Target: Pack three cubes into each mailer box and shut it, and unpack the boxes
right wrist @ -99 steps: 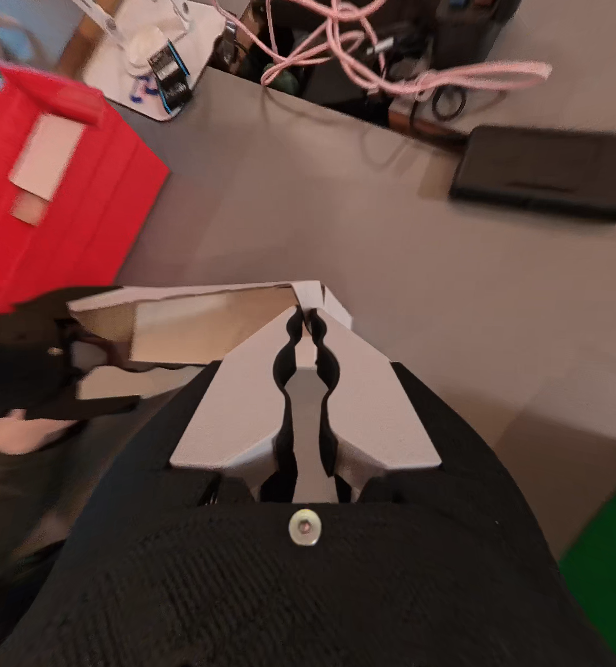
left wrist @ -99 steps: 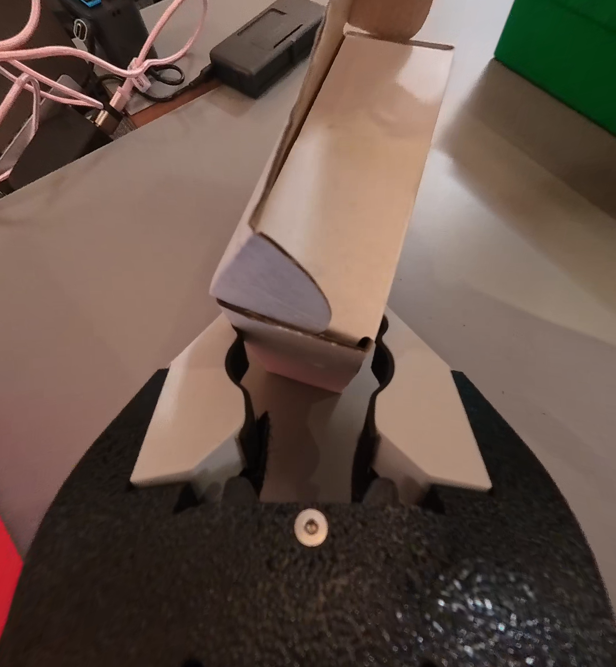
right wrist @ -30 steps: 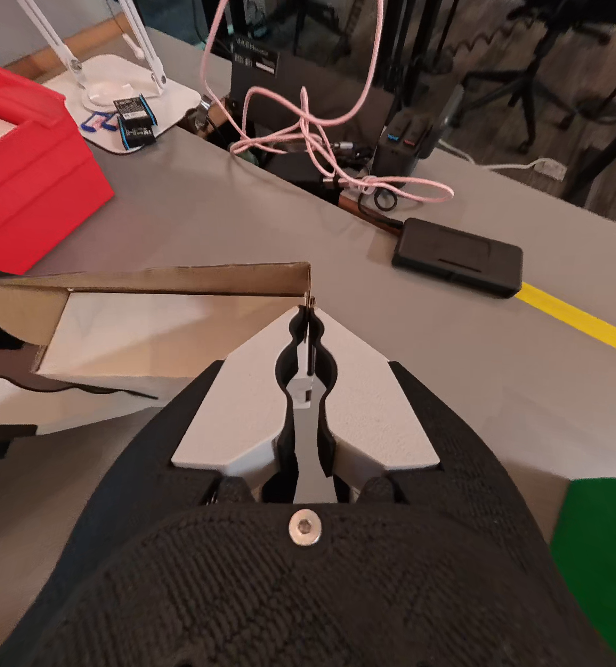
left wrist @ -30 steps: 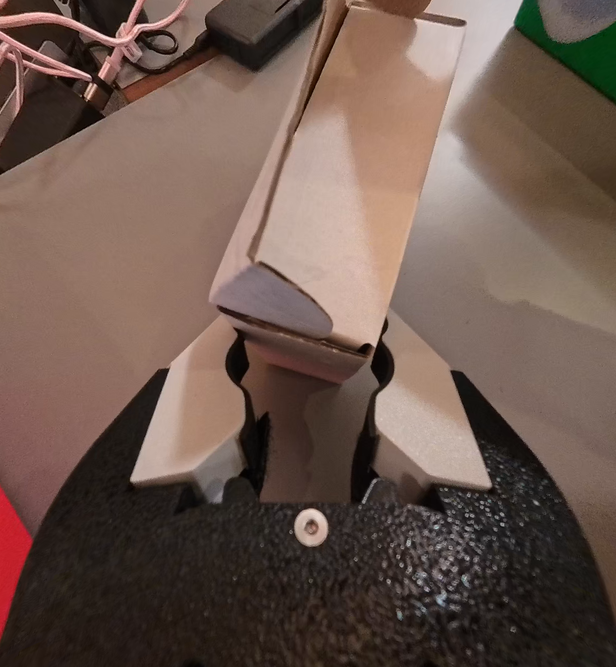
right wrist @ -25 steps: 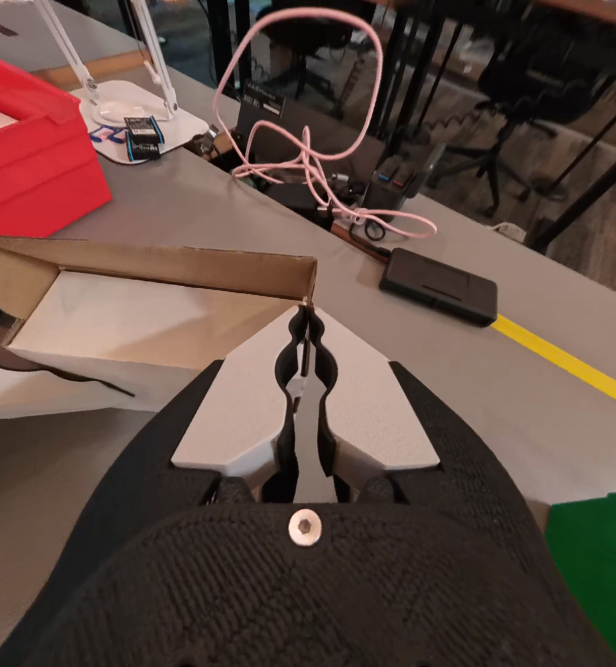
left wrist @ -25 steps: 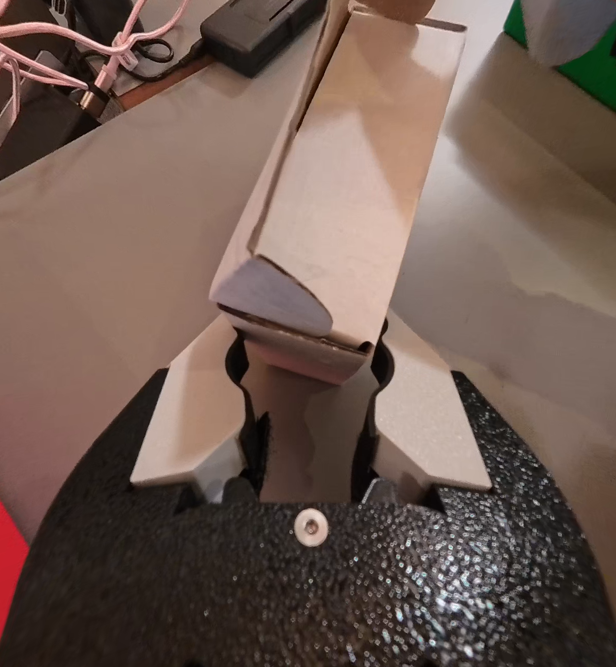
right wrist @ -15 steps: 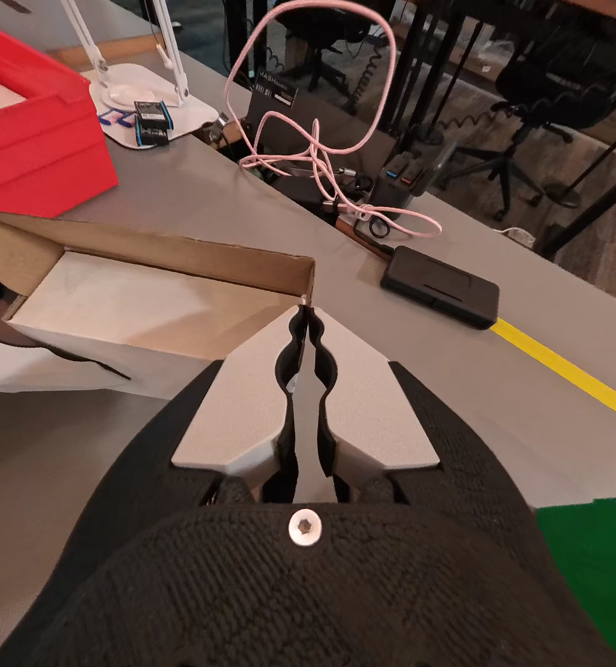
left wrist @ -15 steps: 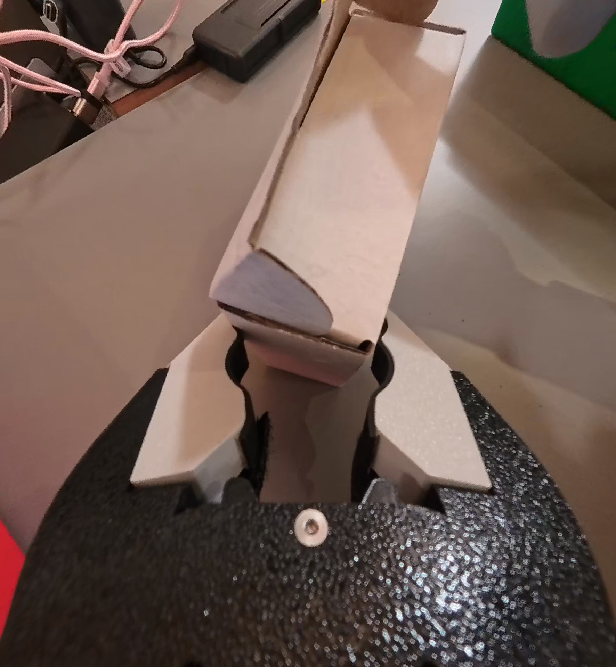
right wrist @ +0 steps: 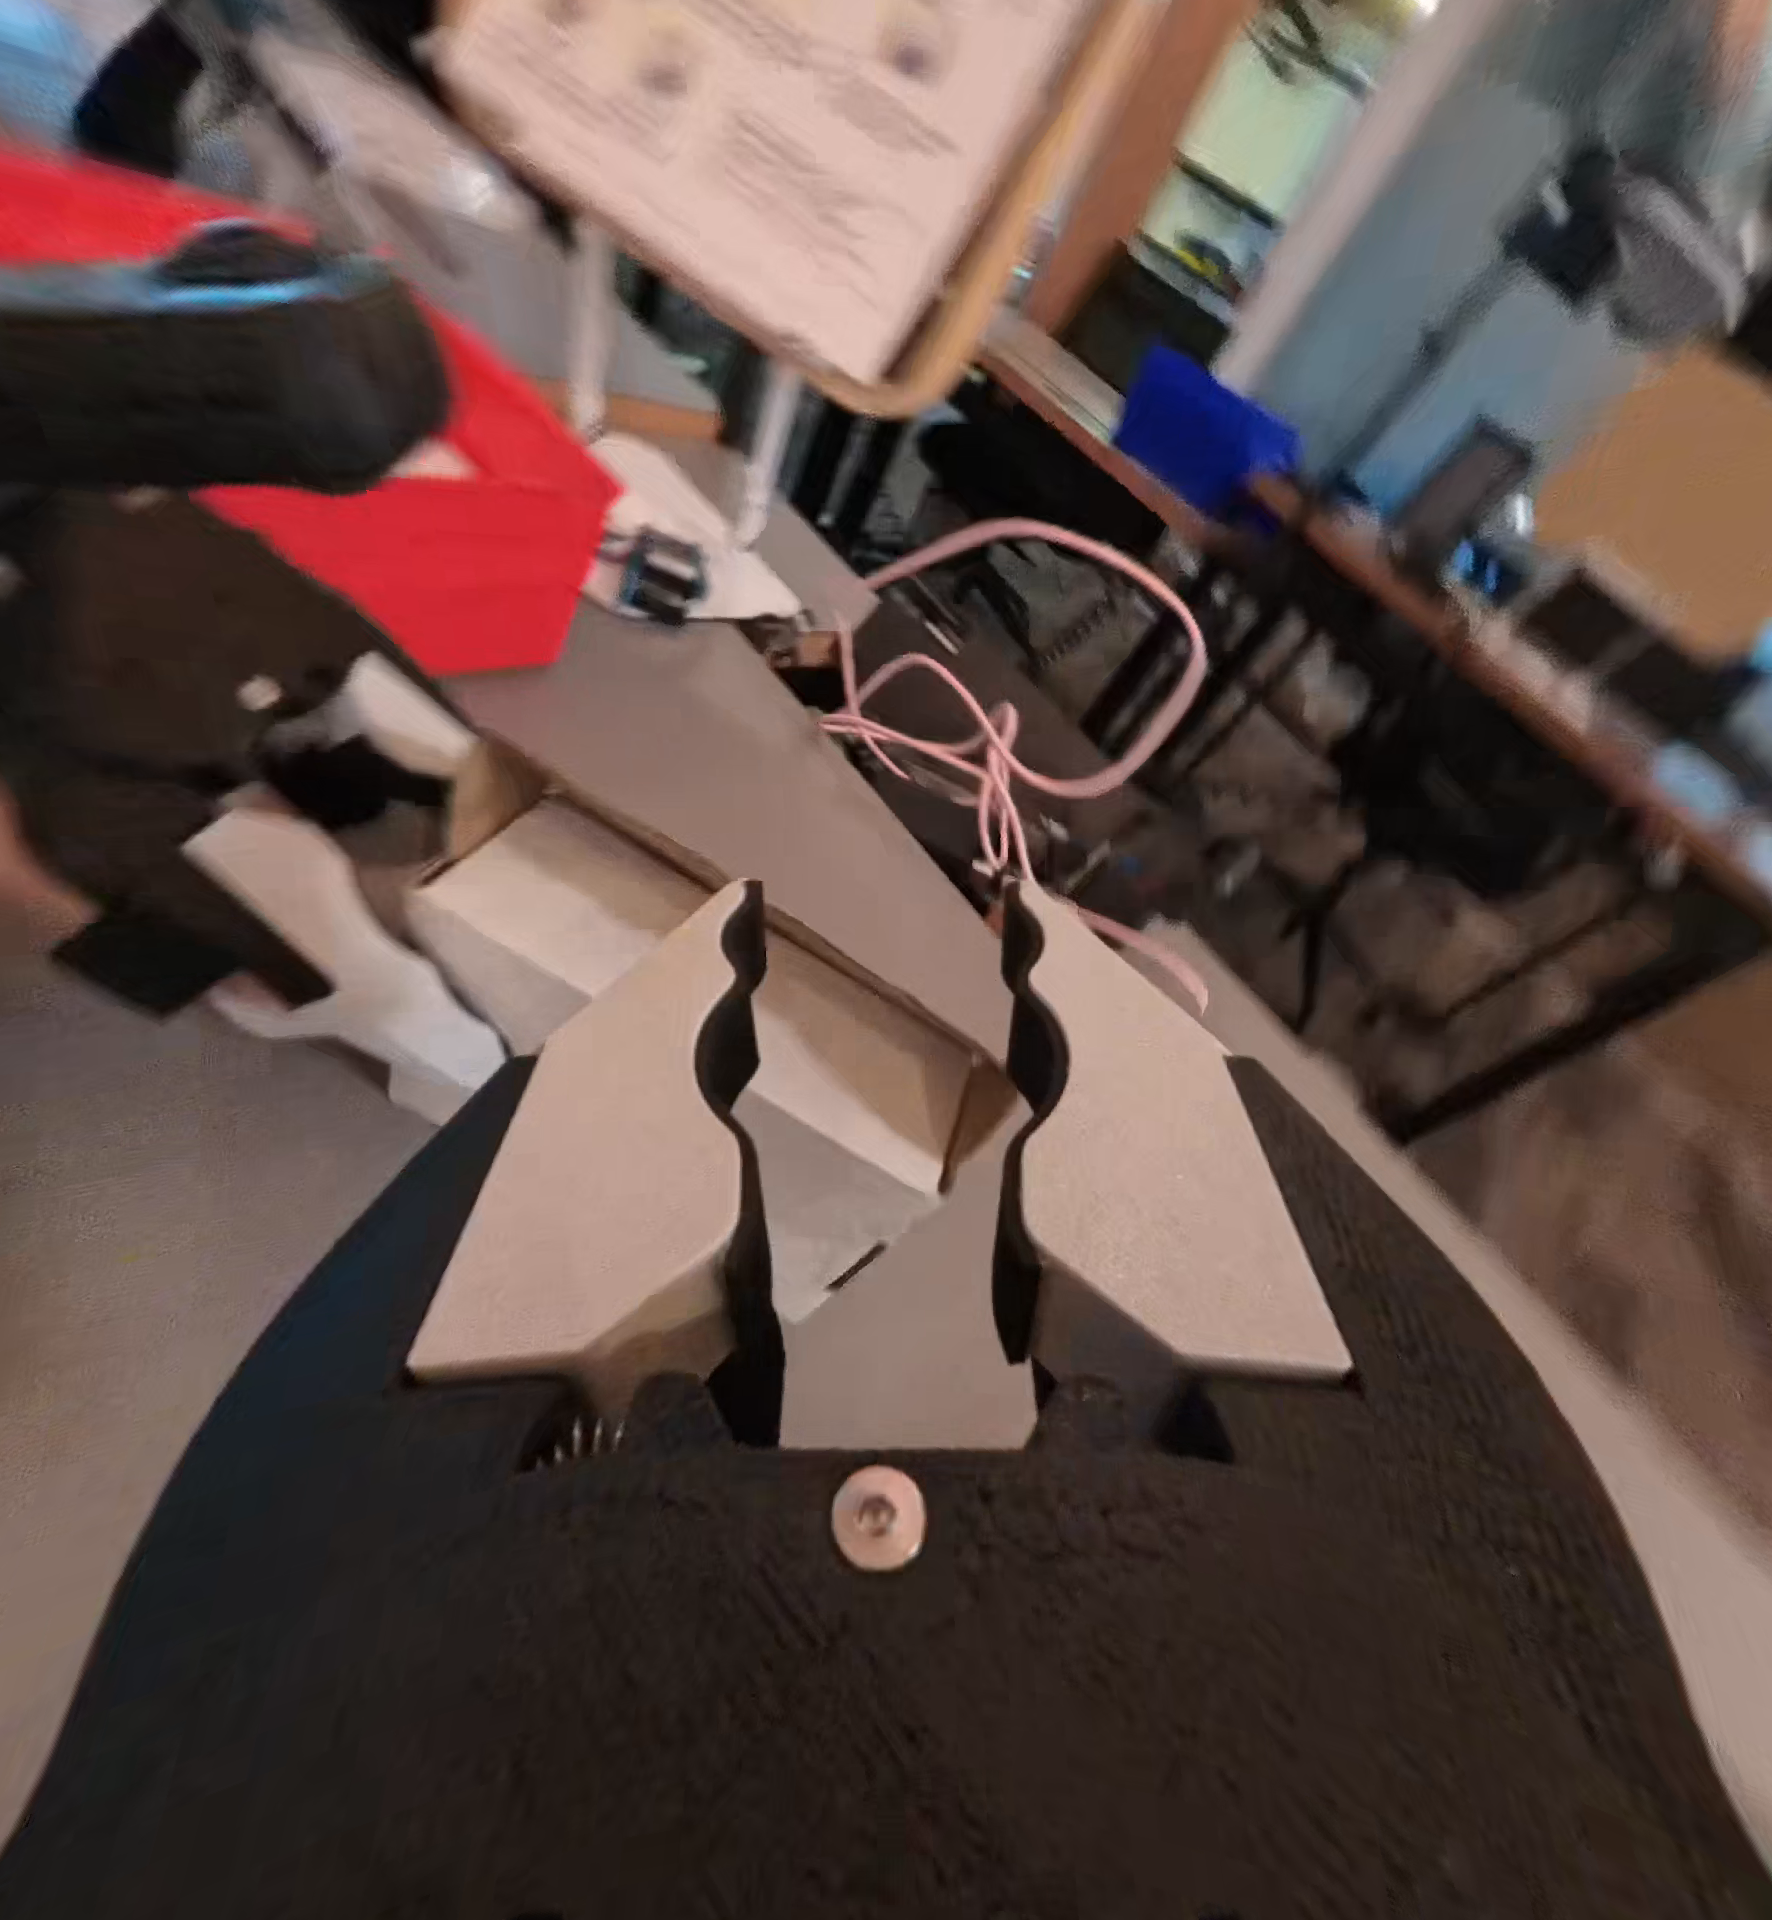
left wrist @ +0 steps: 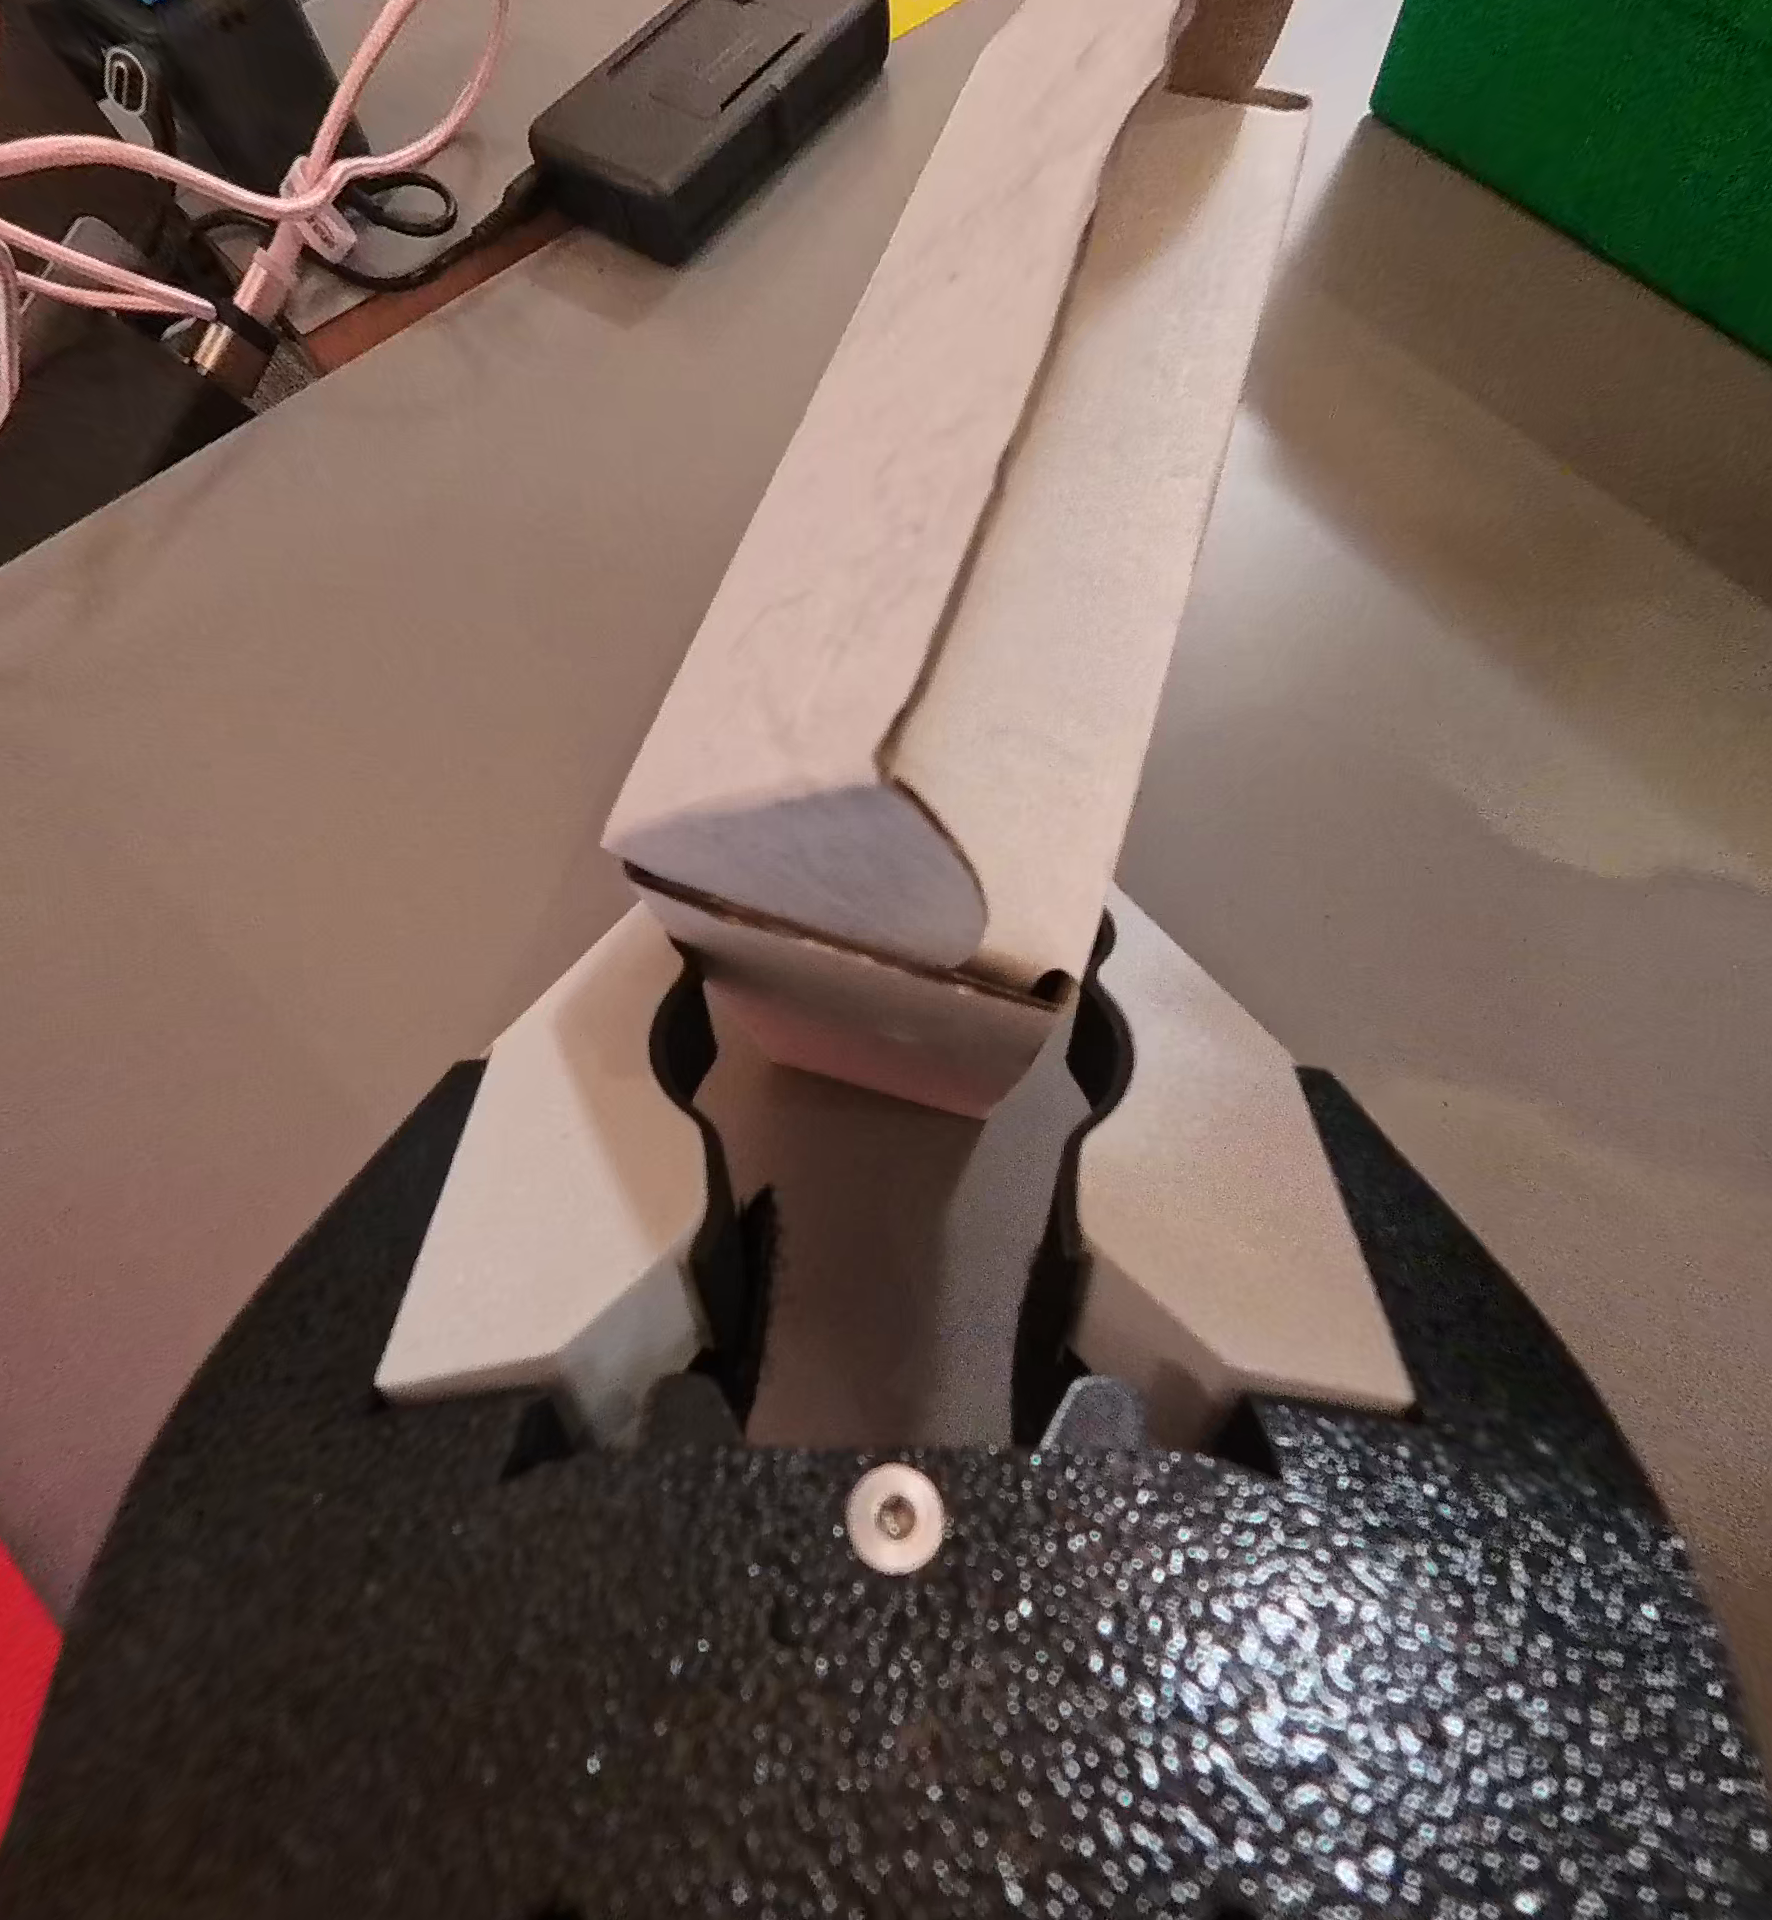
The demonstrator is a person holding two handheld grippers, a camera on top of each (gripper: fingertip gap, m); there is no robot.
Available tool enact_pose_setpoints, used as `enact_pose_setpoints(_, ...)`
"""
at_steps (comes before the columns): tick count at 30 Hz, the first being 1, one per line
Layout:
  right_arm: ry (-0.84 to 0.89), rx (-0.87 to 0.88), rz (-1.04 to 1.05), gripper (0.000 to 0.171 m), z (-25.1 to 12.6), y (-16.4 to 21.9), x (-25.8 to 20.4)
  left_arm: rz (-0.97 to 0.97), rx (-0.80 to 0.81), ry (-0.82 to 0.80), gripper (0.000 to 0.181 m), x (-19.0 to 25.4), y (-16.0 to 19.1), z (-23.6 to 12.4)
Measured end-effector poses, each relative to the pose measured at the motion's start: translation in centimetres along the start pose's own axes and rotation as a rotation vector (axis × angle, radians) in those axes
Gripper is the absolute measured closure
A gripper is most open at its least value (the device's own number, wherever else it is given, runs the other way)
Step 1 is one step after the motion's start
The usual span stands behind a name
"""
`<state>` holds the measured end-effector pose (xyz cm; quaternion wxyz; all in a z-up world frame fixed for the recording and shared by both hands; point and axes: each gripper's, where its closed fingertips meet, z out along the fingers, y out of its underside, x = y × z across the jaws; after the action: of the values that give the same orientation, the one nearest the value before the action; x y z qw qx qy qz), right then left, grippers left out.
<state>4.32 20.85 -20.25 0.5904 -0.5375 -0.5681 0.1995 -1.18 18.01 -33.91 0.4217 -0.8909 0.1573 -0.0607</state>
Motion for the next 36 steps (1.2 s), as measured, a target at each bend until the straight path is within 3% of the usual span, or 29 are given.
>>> enact_pose_setpoints(3,-0.063,-0.095,-0.402,0.124,1.8,0.0,-3.4,0.003,0.004,0.001,0.113,0.0,0.0,0.0)
enact_pose_setpoints(5,-0.004,-0.165,-0.571,0.141,3.1,1.0,-3.0,0.004,0.007,0.001,0.113,0.0,0.0,0.0)
enact_pose_setpoints(8,-0.007,-0.220,-0.613,0.168,3.6,2.2,-3.0,0.001,0.012,0.001,0.113,0.0,0.0,0.0)
enact_pose_setpoints(15,0.004,-0.238,-0.709,0.171,2.7,4.9,-4.8,-0.009,0.007,-0.009,0.112,0.0,0.0,0.1)
enact_pose_setpoints(18,-0.015,-0.215,-0.671,0.168,2.2,4.7,-4.9,-0.003,0.009,-0.007,0.113,0.0,0.0,0.1)
enact_pose_setpoints(22,-0.022,-0.018,-0.395,0.171,0.9,-1.0,-4.0,0.002,0.016,-0.003,0.112,0.0,-0.1,0.1)
enact_pose_setpoints(28,-0.096,-0.276,-0.360,0.171,3.5,3.5,-4.8,0.005,0.020,-0.002,0.113,0.0,-0.1,0.1)
enact_pose_setpoints(36,-0.078,-0.228,-0.256,0.171,3.1,4.2,-5.2,0.042,0.040,-0.003,0.112,0.2,-0.2,0.1)
